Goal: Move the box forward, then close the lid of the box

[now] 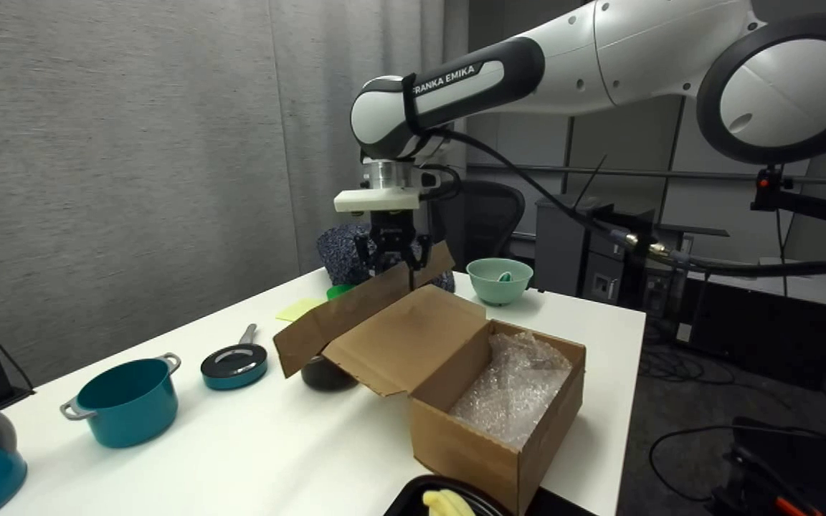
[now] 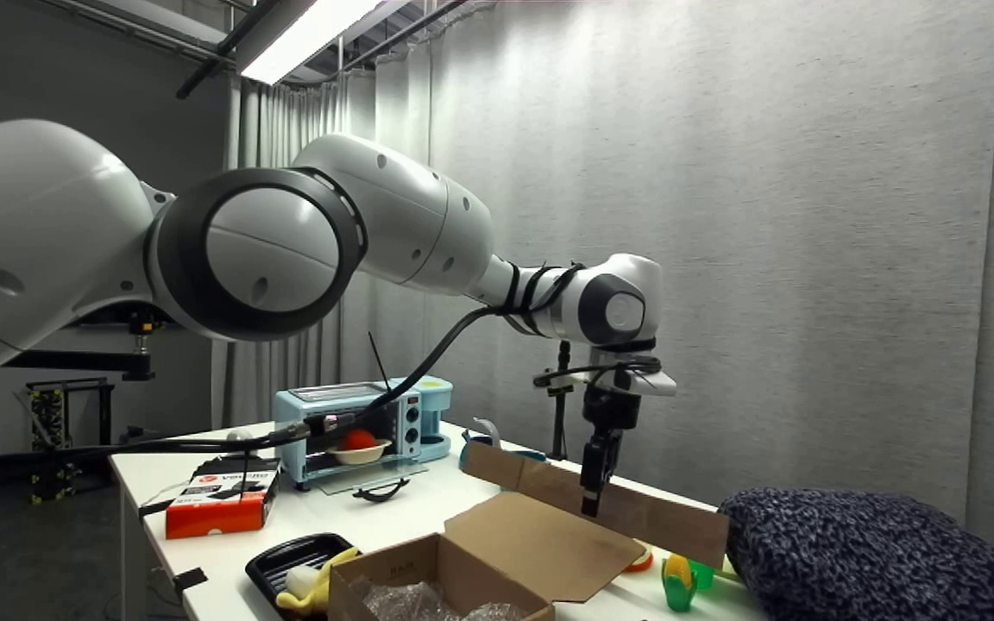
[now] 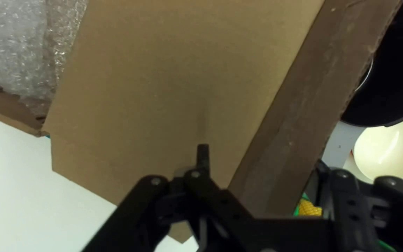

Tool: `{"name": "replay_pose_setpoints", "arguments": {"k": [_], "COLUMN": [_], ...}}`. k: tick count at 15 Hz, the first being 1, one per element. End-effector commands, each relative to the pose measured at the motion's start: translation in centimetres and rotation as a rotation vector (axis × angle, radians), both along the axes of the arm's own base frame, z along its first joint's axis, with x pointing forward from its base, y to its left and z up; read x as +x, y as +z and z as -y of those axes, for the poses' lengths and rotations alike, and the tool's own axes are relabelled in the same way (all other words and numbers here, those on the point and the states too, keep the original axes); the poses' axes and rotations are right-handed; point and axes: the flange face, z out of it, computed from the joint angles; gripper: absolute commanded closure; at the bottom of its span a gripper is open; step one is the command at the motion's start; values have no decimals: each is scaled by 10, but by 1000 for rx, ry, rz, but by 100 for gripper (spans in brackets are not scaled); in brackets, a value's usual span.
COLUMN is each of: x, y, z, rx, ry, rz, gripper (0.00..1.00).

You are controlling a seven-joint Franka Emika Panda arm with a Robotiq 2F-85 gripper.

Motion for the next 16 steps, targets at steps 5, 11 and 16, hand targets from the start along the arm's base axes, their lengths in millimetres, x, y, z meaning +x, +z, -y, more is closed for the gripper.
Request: {"name": "replay_pose_setpoints", "arguments": {"k": [5, 11, 16], "x": [2, 4, 4], "y": [11, 41, 70], "z": [9, -18, -32], "rx": [-17, -8, -16], "ry": [44, 122, 148], "rz": [-16, 36, 106], "gripper": [95, 99, 99]}}
